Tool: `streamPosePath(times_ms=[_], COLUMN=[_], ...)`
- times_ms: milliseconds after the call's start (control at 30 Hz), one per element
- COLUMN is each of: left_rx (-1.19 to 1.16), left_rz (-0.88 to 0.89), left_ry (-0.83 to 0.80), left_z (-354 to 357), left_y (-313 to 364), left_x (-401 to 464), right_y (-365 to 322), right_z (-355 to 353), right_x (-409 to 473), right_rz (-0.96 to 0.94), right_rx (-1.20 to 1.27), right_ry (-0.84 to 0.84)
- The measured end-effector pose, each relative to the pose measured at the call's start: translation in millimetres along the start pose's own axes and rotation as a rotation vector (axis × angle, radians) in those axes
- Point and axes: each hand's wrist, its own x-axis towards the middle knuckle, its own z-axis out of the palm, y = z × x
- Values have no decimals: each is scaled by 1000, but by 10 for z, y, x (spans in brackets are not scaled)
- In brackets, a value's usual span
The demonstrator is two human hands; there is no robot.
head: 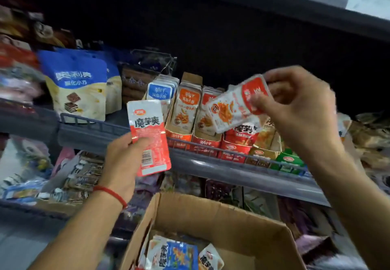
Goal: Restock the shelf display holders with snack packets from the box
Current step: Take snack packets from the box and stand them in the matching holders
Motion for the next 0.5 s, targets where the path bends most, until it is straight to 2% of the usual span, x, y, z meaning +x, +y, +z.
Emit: streamPosePath(times_ms=[67, 133, 300, 500], left_rx=[-47, -53, -54, -8], left_rz=[-28, -41, -89, -87], left_ry=[28, 26, -17, -17], left_z=[-57, -74, -80, -108], left_y=[2, 14, 35, 62], left_x=[80, 105, 133, 203], right_y=[-102, -96, 169, 238], right_z=[122, 302, 787, 836], right_x=[396, 713, 1099, 1314], right_rz=[-93, -109, 42, 161], right_rx=[-153, -238, -292, -422], right_ry=[-14, -77, -259, -524])
